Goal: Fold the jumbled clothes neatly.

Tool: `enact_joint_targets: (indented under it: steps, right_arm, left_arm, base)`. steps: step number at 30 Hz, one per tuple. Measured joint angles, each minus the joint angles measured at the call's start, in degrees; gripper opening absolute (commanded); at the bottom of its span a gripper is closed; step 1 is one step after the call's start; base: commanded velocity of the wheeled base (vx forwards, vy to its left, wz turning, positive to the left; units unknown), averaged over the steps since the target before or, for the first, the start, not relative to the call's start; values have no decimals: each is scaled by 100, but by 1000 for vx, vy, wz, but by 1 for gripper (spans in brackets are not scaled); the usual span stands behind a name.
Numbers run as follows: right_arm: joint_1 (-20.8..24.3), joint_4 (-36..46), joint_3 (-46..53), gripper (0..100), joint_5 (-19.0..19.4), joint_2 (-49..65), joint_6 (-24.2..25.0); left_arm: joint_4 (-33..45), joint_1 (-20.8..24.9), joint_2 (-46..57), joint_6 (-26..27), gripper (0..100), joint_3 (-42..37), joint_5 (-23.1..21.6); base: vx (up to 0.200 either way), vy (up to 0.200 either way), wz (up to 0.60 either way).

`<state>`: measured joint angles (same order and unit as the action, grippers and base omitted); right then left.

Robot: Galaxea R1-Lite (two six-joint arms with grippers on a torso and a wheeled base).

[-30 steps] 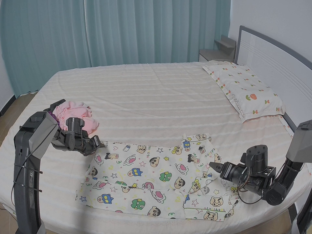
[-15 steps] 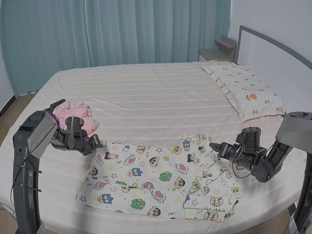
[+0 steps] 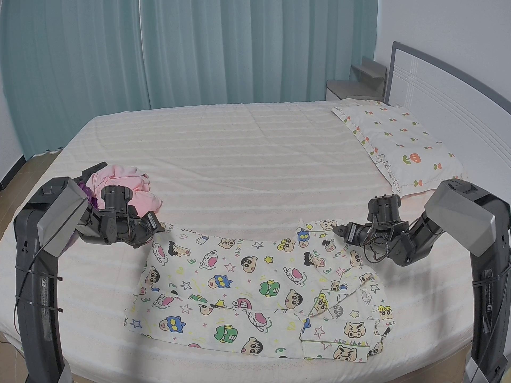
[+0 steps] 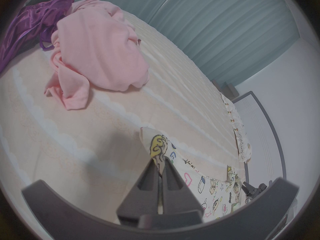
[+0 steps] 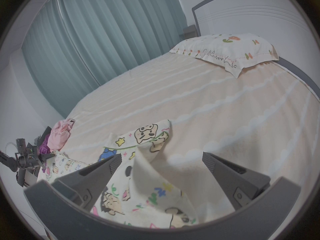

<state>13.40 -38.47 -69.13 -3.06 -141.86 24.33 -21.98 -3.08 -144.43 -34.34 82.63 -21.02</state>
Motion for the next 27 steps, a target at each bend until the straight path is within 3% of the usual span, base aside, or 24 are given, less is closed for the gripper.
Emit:
enact_joint_targets:
  steps: [14,15,22,27]
  right_arm:
    - [179,490,-805,100,235,-441,-105]
    - [223,500,-823,0,251,-447,-105]
    - [311,768,-969,0,349,-519,-118]
    - [197,473,-934,0,432,-583,-57]
  left_arm:
    - [-51,-22,100,-123,0,-79,35]
    - [-54,-20,100,-121,0,-79,38]
    - [-54,-9,102,-118,0,-82,38]
    - [-44,2,129,-118,0,-146,49]
  base:
    - [0,0,0]
    - [0,0,0]
    - [0,0,0]
    - [0,0,0]
